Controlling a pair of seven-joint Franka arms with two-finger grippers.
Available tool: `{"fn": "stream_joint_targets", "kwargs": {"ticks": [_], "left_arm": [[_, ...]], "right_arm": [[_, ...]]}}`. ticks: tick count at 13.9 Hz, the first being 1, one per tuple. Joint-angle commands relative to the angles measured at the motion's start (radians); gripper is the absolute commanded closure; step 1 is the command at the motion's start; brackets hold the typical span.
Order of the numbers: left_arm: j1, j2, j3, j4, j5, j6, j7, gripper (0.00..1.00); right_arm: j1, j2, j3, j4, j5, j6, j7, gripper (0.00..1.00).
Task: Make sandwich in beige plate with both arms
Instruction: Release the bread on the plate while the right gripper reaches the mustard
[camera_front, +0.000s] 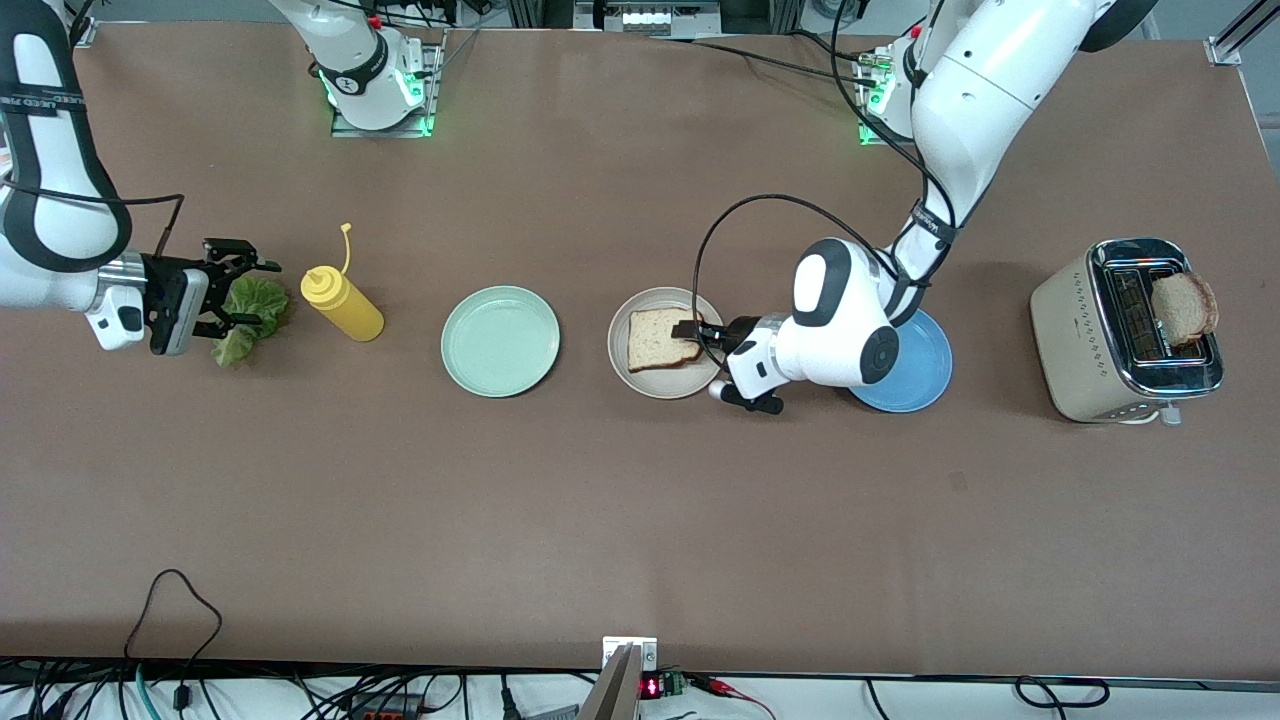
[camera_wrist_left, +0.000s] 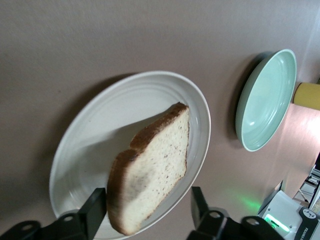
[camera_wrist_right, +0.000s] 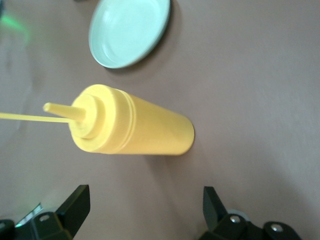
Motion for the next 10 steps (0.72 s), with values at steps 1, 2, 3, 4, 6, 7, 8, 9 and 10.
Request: {"fn": "stream_joint_targets", "kwargs": {"ticks": [1, 2, 3, 4, 6, 7, 8, 9, 10], "left_arm": [[0.026, -0.057, 0.031, -0.004, -0.01, -0.083, 0.041, 0.0], [0.026, -0.074, 0.056, -0.004, -0.01, -0.109, 0.053, 0.0], [0.029, -0.087, 0.073, -0.002, -0.01, -0.141, 0.077, 0.0], [0.034, -0.101, 0.093, -0.002, -0.01, -0.169, 0.094, 0.0], [0.036, -0.141, 0.138, -0.004, 0.017, -0.224, 0.099, 0.0], [0.036, -0.163, 0.152, -0.002, 0.068, -0.247, 0.099, 0.0], [0.046, -0.204, 0.175, -0.002, 0.132, -0.267, 0.095, 0.0], [0.048, -0.221, 0.189, 0.001, 0.152, -0.302, 0.095, 0.0], [0.048, -0.235, 0.22, 0.008, 0.178, -0.328, 0.098, 0.0]], "right_arm": [[-0.056, -0.009, 0.008, -0.048, 0.111, 0.009, -0.205, 0.0], [-0.065, -0.006, 0.008, -0.054, 0.151, 0.009, -0.265, 0.0], [-0.07, -0.002, 0.008, -0.063, 0.175, 0.012, -0.31, 0.0], [-0.074, 0.004, 0.008, -0.066, 0.2, 0.009, -0.34, 0.0], [-0.085, 0.018, 0.008, -0.068, 0.225, 0.008, -0.409, 0.0], [-0.091, 0.027, 0.008, -0.072, 0.243, 0.008, -0.446, 0.0], [-0.103, 0.046, 0.008, -0.074, 0.269, 0.003, -0.504, 0.0], [-0.113, 0.061, 0.008, -0.074, 0.275, 0.008, -0.528, 0.0], [-0.116, 0.072, 0.008, -0.074, 0.281, 0.009, -0.546, 0.0]]}}
